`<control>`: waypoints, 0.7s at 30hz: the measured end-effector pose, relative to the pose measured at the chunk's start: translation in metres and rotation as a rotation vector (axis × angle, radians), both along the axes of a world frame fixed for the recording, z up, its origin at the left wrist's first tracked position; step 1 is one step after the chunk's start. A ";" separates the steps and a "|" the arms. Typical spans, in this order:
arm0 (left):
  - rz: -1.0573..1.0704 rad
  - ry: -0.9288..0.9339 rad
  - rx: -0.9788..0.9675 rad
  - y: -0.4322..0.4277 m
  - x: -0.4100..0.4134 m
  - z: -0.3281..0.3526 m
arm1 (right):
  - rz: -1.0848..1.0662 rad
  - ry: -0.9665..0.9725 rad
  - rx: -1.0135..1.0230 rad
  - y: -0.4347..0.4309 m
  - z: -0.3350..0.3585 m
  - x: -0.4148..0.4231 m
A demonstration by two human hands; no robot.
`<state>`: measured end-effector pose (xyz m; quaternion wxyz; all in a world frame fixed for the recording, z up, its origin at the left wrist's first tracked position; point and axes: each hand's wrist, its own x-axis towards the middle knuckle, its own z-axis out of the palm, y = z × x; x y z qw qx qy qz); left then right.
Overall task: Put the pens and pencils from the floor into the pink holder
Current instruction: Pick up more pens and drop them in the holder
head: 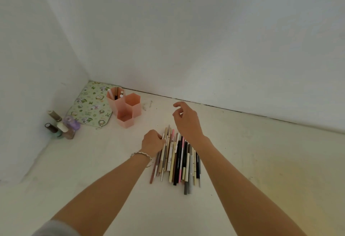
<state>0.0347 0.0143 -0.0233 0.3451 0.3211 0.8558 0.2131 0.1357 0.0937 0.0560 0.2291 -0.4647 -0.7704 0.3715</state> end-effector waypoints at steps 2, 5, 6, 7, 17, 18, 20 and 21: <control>0.052 -0.045 0.074 0.002 -0.006 0.006 | 0.011 -0.005 0.001 0.001 0.000 -0.001; 0.142 -0.097 0.227 0.006 -0.028 0.027 | -0.002 -0.047 0.000 0.001 -0.002 -0.004; 0.163 -0.088 0.287 0.006 -0.037 0.035 | 0.001 -0.095 -0.021 0.000 -0.004 -0.006; 0.195 -0.077 0.348 0.006 -0.045 0.046 | 0.018 -0.169 -0.054 -0.003 -0.007 -0.010; 0.342 -0.079 0.590 -0.017 -0.077 0.080 | 0.239 -0.830 0.038 -0.058 -0.053 -0.036; 0.346 -0.086 0.588 -0.018 -0.078 0.079 | 0.251 -0.853 0.066 -0.062 -0.054 -0.040; 0.355 -0.091 0.580 -0.020 -0.079 0.075 | 0.262 -0.901 0.101 -0.068 -0.055 -0.045; 0.354 -0.093 0.578 -0.021 -0.078 0.074 | 0.251 -0.913 0.104 -0.071 -0.056 -0.047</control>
